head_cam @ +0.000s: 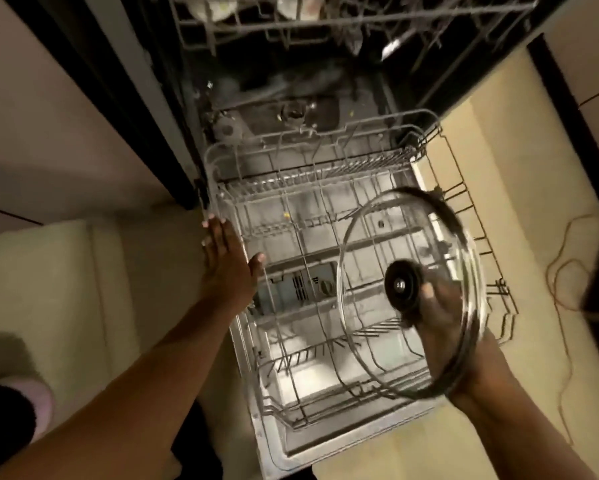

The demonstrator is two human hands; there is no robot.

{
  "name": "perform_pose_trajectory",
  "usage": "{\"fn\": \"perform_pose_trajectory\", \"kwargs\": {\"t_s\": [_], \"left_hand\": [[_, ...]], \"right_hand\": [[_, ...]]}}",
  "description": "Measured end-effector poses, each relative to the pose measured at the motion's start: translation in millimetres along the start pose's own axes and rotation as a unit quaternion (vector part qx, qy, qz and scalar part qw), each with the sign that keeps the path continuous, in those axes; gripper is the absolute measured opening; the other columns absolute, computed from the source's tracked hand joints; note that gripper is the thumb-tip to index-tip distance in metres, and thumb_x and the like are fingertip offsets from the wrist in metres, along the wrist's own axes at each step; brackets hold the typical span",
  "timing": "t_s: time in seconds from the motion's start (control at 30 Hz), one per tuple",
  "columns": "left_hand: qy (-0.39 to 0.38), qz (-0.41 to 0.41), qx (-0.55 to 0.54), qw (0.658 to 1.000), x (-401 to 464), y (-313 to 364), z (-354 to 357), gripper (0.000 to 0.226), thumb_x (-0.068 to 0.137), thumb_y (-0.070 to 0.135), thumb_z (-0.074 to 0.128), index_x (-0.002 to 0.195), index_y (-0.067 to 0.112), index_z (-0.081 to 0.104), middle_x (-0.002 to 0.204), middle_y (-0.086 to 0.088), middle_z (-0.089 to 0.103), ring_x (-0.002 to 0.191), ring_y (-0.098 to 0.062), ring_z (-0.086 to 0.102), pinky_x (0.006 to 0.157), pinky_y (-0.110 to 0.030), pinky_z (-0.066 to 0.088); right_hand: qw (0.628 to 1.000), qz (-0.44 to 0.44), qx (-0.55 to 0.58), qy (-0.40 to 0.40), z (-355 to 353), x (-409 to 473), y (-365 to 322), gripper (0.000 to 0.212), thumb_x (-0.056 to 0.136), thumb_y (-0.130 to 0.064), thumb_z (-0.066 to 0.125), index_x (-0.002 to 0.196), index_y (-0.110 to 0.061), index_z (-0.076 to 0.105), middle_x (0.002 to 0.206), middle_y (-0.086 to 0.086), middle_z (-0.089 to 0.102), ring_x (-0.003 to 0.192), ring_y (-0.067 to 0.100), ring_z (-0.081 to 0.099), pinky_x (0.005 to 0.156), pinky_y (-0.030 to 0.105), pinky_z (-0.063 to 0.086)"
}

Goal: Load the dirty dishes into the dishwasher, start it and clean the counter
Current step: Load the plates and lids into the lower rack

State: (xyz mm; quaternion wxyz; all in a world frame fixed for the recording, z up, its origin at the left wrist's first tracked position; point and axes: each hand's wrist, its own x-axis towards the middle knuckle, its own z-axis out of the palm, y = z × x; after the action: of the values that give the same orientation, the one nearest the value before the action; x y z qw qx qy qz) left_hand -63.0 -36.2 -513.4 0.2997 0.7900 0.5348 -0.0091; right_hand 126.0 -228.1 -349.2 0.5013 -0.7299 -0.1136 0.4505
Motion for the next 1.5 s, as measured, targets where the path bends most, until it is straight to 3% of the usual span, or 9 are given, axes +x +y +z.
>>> {"fn": "perform_pose_trajectory", "kwargs": {"t_s": [0.07, 0.27, 0.63, 0.83, 0.97, 1.03, 1.17, 1.33, 1.5], "left_hand": [[0.032, -0.012, 0.009, 0.999, -0.3, -4.3, 19.4, 0.082, 0.096, 0.038, 0.046, 0.150, -0.002, -0.003, 0.156, -0.019, -0.020, 0.145, -0.035, -0.009, 0.119, -0.043, 0.005], [0.141, -0.010, 0.033, 0.989, -1.4, -6.8, 44.3, 0.070, 0.101, 0.030, 0.042, 0.151, 0.000, 0.003, 0.158, -0.014, -0.014, 0.147, -0.031, 0.001, 0.117, -0.045, 0.021], [0.140, -0.011, 0.031, 0.990, -0.4, -6.7, 47.6, 0.068, 0.098, 0.019, 0.043, 0.151, 0.000, 0.005, 0.158, -0.010, -0.021, 0.148, -0.025, 0.003, 0.117, -0.044, 0.023], [0.140, -0.014, 0.033, 0.990, 1.5, -7.9, 49.2, 0.066, 0.097, 0.018, 0.041, 0.151, 0.001, 0.006, 0.158, -0.009, -0.019, 0.147, -0.026, 0.008, 0.119, -0.040, 0.017], [0.153, -0.023, 0.054, 0.987, 1.2, -10.4, 50.2, 0.066, 0.098, 0.018, 0.043, 0.151, 0.001, 0.008, 0.158, -0.011, -0.019, 0.146, -0.027, 0.013, 0.117, -0.041, 0.025], [0.148, -0.025, 0.058, 0.987, 1.5, -11.3, 50.6, 0.065, 0.098, 0.018, 0.043, 0.151, 0.001, 0.011, 0.158, -0.012, -0.017, 0.146, -0.028, 0.013, 0.115, -0.043, 0.027], [0.141, -0.032, 0.077, 0.986, 1.2, -7.9, 47.0, 0.068, 0.096, 0.020, 0.049, 0.151, 0.001, 0.013, 0.158, -0.015, -0.014, 0.143, -0.034, 0.020, 0.113, -0.044, 0.031], [0.055, 0.018, 0.128, 0.990, -8.7, -10.4, 25.5, 0.074, 0.095, 0.044, 0.038, 0.153, 0.010, 0.007, 0.156, -0.026, -0.007, 0.144, -0.044, 0.007, 0.113, -0.049, 0.018], [0.035, 0.090, 0.132, 0.987, -64.1, 8.9, -29.9, 0.050, 0.092, 0.029, 0.033, 0.122, 0.000, 0.060, 0.125, -0.021, 0.061, 0.111, -0.037, 0.061, 0.090, -0.048, 0.051]], "right_hand": [[1.000, -0.014, 0.002, -0.013, -9.7, 36.4, 7.8, 0.074, 0.060, -0.064, 0.080, 0.117, -0.019, 0.065, 0.110, 0.009, 0.066, 0.084, 0.015, 0.061, 0.066, 0.028, 0.052], [0.998, -0.037, 0.033, -0.050, -19.7, 137.7, 5.3, 0.041, 0.101, -0.025, 0.044, 0.131, 0.001, 0.052, 0.101, 0.012, 0.060, 0.070, 0.008, 0.058, 0.059, 0.019, 0.050], [0.989, 0.008, 0.055, -0.138, 9.7, 254.6, -8.6, 0.028, 0.085, -0.025, 0.047, 0.082, -0.018, 0.074, 0.072, -0.003, 0.067, 0.060, 0.009, 0.061, 0.051, 0.019, 0.048], [0.987, 0.020, -0.013, -0.158, -12.8, 290.0, 7.2, 0.034, 0.104, -0.019, 0.034, 0.123, -0.002, 0.057, 0.097, 0.008, 0.065, 0.079, 0.020, 0.064, 0.067, 0.028, 0.056], [0.985, 0.024, -0.028, -0.168, -13.0, 271.1, 11.2, 0.031, 0.099, -0.028, 0.041, 0.094, -0.025, 0.071, 0.098, 0.000, 0.073, 0.089, 0.020, 0.068, 0.084, 0.031, 0.056], [0.999, -0.007, -0.034, -0.038, -8.8, 253.8, 22.9, 0.024, 0.099, -0.031, 0.045, 0.104, -0.018, 0.065, 0.104, 0.005, 0.073, 0.097, 0.024, 0.068, 0.087, 0.033, 0.056], [0.979, -0.064, -0.045, 0.189, 3.1, 184.1, 65.9, 0.027, 0.103, -0.026, 0.042, 0.111, -0.011, 0.063, 0.101, 0.005, 0.069, 0.085, 0.015, 0.067, 0.067, 0.028, 0.053], [0.972, -0.068, -0.199, 0.105, 22.5, 58.8, 116.0, 0.014, 0.098, -0.021, 0.055, 0.106, -0.027, 0.064, 0.100, -0.010, 0.066, 0.087, 0.004, 0.062, 0.068, 0.016, 0.049], [0.941, -0.090, -0.324, 0.038, 22.4, -16.9, 95.8, 0.026, 0.092, -0.011, 0.063, 0.108, -0.032, 0.063, 0.107, -0.018, 0.061, 0.092, 0.002, 0.061, 0.077, 0.021, 0.048]]}}
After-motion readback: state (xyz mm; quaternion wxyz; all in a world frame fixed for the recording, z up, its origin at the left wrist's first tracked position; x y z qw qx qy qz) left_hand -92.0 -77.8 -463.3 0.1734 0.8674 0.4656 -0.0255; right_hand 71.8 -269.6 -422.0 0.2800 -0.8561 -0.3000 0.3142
